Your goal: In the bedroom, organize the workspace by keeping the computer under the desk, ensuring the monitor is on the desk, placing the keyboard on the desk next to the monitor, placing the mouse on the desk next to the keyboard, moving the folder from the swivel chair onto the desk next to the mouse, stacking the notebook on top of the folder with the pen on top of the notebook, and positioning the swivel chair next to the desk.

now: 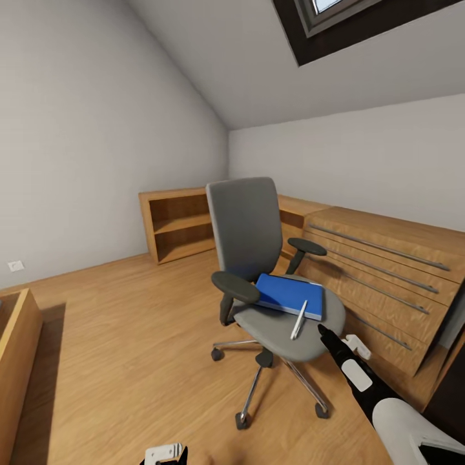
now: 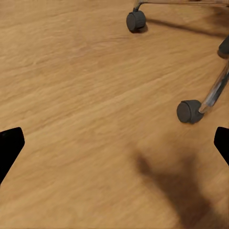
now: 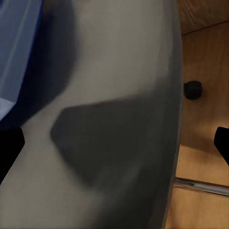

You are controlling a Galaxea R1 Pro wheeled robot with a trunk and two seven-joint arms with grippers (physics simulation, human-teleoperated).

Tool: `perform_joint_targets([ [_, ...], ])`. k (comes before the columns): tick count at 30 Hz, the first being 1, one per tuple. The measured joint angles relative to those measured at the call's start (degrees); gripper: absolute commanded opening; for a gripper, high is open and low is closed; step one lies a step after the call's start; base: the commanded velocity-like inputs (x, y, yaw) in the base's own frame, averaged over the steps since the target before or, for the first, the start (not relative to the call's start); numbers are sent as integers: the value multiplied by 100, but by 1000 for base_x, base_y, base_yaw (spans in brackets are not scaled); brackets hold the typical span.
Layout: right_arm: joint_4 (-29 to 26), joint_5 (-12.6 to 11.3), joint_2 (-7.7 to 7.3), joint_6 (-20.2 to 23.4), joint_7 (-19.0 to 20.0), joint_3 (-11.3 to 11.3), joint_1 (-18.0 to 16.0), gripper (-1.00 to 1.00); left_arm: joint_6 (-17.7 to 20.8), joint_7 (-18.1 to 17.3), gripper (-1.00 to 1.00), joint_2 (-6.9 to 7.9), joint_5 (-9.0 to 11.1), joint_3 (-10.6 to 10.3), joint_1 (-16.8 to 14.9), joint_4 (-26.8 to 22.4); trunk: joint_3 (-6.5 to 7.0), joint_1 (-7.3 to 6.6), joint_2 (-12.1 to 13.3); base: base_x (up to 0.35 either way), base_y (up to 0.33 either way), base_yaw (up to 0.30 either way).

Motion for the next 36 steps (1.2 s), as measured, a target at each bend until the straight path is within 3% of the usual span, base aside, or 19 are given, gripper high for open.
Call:
perform_joint_targets([
  [17, -17, 4, -4, -4, -9, -29, -1, 100, 1, 4, 100, -5, 4, 0, 0, 2, 0, 1, 1, 3, 43, 0],
  [36, 55, 5, -5, -12, -15, 3, 3, 100, -4, -14, 100, -2, 3, 0, -1, -1, -1, 2, 2, -154, -109, 0],
])
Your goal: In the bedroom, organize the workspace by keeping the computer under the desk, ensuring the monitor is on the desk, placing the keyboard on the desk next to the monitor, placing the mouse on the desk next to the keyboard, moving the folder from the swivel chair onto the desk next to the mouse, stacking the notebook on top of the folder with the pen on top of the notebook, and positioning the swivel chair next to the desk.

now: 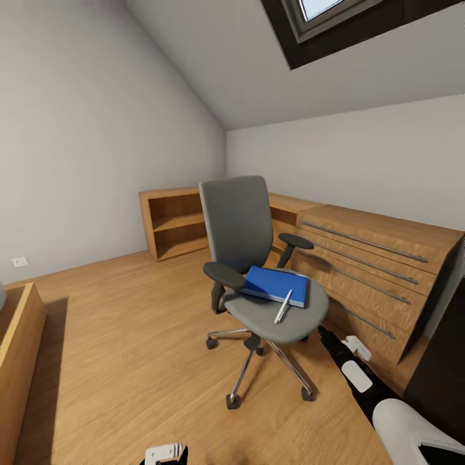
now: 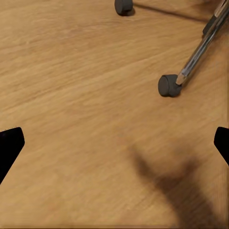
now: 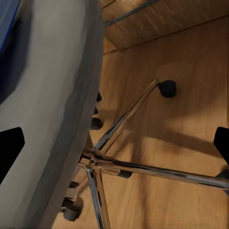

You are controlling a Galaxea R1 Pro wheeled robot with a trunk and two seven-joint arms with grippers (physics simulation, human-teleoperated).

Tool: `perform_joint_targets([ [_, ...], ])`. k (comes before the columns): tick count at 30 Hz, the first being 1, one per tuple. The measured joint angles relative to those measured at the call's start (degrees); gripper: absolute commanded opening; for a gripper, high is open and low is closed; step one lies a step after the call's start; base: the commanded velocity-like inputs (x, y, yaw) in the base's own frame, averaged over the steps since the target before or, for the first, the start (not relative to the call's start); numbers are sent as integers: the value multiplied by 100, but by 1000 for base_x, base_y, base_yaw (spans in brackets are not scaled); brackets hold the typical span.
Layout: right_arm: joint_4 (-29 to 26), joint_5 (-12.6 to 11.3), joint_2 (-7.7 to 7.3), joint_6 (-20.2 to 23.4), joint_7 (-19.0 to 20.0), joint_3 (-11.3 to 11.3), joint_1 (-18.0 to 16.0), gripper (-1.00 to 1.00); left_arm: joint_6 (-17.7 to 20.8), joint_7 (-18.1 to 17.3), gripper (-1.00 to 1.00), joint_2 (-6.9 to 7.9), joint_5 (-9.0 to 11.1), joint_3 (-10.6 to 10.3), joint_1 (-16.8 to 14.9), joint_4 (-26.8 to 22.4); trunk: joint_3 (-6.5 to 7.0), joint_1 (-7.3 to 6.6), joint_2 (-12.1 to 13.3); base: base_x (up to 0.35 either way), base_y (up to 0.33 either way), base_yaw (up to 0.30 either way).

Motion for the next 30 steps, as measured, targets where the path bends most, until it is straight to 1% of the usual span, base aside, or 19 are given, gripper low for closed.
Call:
perform_joint_targets([
  [5, 4, 2, -4, -1, 0, -6, 0, 100, 1, -4, 100, 0, 0, 0, 0, 0, 0, 0, 0, -13, -10, 0],
  [15, 22, 3, -2, -15, -8, -8, 0, 100, 10, 4, 100, -2, 4, -3, 0, 10, 179, -219, 400, -2, -1, 0],
  [17, 49, 3, 3, -92, -13, -8, 0, 100, 21, 10, 100, -2, 7, -6, 0, 30, 215, -263, 480, 0, 0, 0],
  [20, 297, 3, 9, -563, -20, -2, 0, 100, 25, 16, 100, 0, 7, -7, 0, 219, 269, -329, 600, 0, 0, 0],
  [21, 446, 3, 10, -840, -24, 7, 1, 100, 24, 17, 100, 3, 5, -7, 0, 298, 287, -351, 640, 0, 0, 0],
  [23, 598, 2, 20, -1140, -25, 21, 1, 100, 24, 18, 100, 2, 4, -5, 0, 353, 323, -395, 721, 0, 0, -3],
  [25, 902, -19, 98, -1634, -23, 42, 1, 100, 23, 18, 100, 1, -3, -7, 0, 410, 359, -439, 801, 0, 0, -47],
  [27, 1162, -20, 158, -1891, -23, 44, 2, 100, 23, 19, 100, 1, -5, -7, 0, 435, 400, -483, 881, 0, 0, -107],
  [30, 1398, -13, 190, -2072, -19, 47, 1, 100, 23, 19, 100, 3, -7, -7, -1, 451, 467, -549, 1001, 0, 0, -139],
])
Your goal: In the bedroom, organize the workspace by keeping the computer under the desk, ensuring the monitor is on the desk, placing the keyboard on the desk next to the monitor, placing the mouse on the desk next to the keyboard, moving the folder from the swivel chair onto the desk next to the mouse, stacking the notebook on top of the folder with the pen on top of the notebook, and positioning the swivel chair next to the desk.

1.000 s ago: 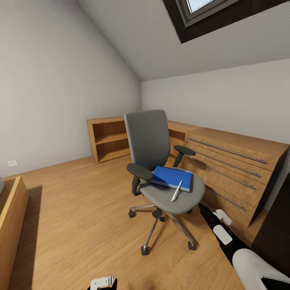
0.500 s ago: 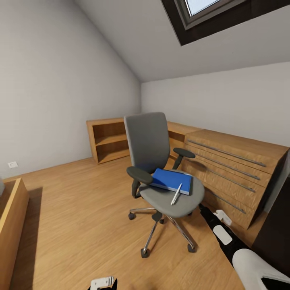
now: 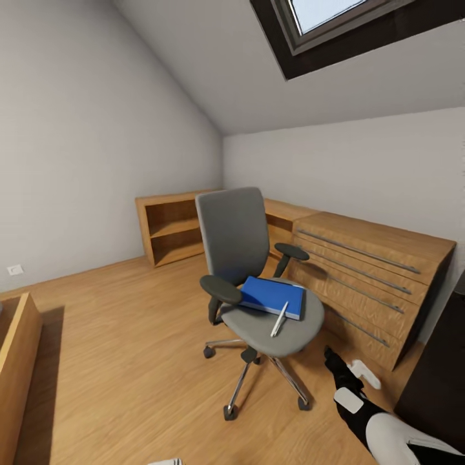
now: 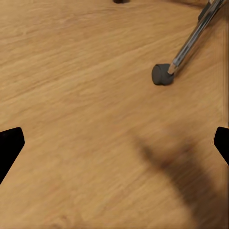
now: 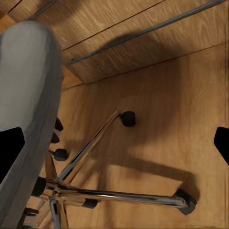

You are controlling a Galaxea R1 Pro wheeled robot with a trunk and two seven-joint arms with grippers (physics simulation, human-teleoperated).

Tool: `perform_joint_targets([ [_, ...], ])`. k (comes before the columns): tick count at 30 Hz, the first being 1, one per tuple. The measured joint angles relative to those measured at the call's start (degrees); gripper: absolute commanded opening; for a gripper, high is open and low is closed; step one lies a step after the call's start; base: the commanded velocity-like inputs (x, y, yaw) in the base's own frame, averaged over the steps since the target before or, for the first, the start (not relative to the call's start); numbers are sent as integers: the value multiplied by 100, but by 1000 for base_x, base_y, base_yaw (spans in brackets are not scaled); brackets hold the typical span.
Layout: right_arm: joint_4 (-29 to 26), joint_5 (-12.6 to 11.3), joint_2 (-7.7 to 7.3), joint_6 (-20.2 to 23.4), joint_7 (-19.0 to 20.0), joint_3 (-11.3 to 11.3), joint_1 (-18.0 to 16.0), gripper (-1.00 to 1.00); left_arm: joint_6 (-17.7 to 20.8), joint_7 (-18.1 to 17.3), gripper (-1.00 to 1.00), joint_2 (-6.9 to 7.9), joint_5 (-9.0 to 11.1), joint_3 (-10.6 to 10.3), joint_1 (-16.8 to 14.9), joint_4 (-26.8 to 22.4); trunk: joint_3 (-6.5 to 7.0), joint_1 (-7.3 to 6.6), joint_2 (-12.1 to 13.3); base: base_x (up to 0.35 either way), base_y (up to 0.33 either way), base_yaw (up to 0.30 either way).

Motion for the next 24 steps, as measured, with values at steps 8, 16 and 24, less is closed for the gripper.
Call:
perform_joint_targets([
  [8, 389, 137, 42, -194, 4, 7, 33, 100, 20, 4, 100, 10, 10, 3, 0, 25, 192, -176, 321, 0, 0, -170],
  [16, 563, 1145, 85, -215, 0, 3, 393, 100, -6, 20, 100, 15, 24, 14, 1, 32, 376, -351, 642, 0, 0, -113],
  [24, 582, 1886, 100, -216, 2, -1, 808, 100, 0, 30, 100, 17, 60, 40, 1, 32, 536, -527, 963, 0, 0, -14],
])
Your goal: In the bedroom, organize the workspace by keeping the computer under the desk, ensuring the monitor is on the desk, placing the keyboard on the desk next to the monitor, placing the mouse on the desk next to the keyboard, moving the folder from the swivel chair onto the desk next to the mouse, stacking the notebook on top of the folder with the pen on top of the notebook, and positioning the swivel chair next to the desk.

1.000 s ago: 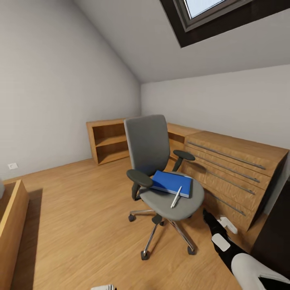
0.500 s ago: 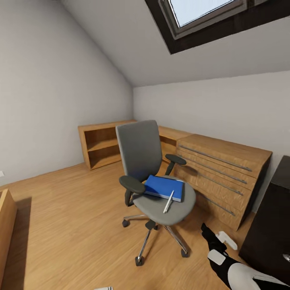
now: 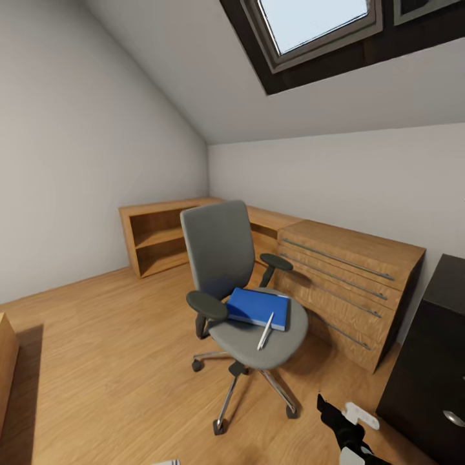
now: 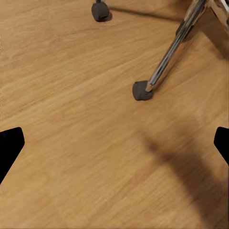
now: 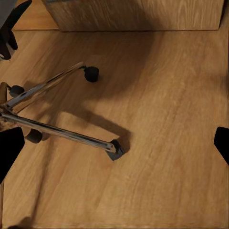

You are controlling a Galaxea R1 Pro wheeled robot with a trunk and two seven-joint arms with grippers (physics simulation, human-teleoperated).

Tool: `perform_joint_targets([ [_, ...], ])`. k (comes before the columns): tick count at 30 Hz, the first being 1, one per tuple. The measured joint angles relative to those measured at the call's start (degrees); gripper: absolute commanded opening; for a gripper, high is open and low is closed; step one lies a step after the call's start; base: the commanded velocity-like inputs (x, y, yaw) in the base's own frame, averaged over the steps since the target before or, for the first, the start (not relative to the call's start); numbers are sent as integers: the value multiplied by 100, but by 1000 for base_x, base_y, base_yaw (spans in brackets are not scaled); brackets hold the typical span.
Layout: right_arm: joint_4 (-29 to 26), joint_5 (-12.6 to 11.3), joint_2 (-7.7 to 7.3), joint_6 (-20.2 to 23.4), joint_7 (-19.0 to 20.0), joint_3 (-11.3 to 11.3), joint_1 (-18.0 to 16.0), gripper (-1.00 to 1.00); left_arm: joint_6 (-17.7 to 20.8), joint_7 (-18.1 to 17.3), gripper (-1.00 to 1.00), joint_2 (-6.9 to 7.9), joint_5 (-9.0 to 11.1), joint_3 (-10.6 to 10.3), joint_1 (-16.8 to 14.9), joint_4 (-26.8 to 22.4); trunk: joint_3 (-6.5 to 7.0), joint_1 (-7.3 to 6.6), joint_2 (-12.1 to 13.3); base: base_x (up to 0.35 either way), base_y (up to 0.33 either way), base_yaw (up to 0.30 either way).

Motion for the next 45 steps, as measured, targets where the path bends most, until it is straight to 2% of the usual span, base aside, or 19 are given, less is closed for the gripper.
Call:
perform_joint_targets([
  [6, -4, 109, -3, -1, 2, 3, 142, 100, 21, 2, 100, -29, 7, 6, -2, 2, 109, -132, 241, 0, 0, -1],
  [14, 2, 511, -2, 2, 3, 1, 198, 100, -4, 2, 100, -20, 12, 7, -2, 342, 253, -308, 562, 0, 0, 0],
  [17, 2, 590, -2, 3, 3, 2, 201, 100, -14, 2, 100, -5, 22, 22, -1, 398, 307, -373, 682, 0, 0, 0],
  [24, 2, 662, 4, 8, 3, 6, 202, 100, -25, -8, 100, 55, 182, 192, 0, 451, 433, -527, 963, 0, 0, 0],
  [36, 2, 707, 16, 9, 3, 7, 203, 100, -21, -18, 100, 56, 214, 234, -1, 458, 648, -791, 1444, 0, 0, 0],
  [40, 6, 885, 43, 11, -2, 9, 203, 100, -21, -15, 100, 61, 217, 237, 0, 461, 720, -879, 1605, 0, 0, 0],
  [45, 9, 986, 108, 11, -10, 8, 203, 100, -20, -14, 100, 63, 223, 238, 0, 469, 810, -989, 1805, 0, 0, 0],
])
